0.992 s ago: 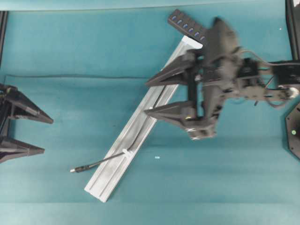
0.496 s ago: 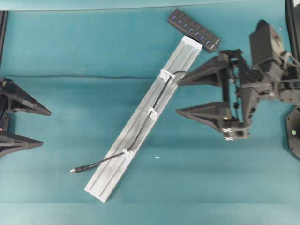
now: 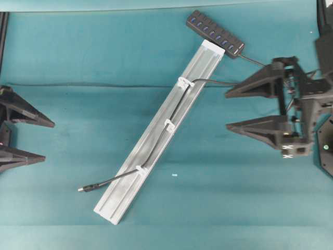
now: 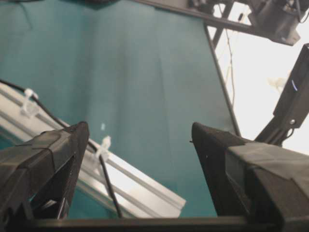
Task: Pass the USB cable through three rings with both arms.
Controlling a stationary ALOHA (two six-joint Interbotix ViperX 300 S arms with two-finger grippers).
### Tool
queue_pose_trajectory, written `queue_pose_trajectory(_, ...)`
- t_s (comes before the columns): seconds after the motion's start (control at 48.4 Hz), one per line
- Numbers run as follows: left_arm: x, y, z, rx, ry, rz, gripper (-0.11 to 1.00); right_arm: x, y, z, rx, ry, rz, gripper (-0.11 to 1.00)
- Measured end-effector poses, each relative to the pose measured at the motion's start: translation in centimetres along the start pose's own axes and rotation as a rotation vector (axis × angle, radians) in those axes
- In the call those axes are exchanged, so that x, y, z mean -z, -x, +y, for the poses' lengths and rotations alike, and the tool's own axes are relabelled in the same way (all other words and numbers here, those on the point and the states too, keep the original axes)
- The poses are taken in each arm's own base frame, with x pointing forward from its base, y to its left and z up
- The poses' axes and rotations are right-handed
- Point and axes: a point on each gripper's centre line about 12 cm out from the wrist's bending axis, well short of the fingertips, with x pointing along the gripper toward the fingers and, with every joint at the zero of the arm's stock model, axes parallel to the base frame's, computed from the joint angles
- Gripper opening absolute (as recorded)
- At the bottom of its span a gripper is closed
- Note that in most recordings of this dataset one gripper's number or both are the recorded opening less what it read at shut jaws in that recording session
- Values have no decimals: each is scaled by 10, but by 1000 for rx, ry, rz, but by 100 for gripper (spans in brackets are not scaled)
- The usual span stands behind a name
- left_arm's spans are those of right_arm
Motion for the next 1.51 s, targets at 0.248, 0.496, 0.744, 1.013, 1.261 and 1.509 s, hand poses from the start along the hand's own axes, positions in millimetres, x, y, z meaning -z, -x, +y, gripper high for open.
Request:
queue_pose_trajectory(0.248, -1, 1, 0, 1, -2, -4, 93, 11, 8, -3, 3, -4, 6, 86)
queue_pose_trajectory(0.496, -2, 3, -1, 4, -1, -15, 93, 10, 11, -6, 13, -7, -27, 86)
queue_pose_trajectory(0.744, -5, 7, -1, 9, 0, -31, 93, 11, 12, -7, 17, -7, -34, 85)
queue_pose_trajectory(1.013, -9, 13, -3, 17, 0, -57, 93, 9, 12, -7, 18, -7, -50, 86)
queue_pose_trajectory(1.261, -9, 13, -3, 18, 11, -59, 93, 9, 12, -7, 20, -7, -65, 86)
queue_pose_trajectory(1.509, -9, 13, -3, 17, 8, -57, 91, 5, 12, -8, 23, -7, -99, 86)
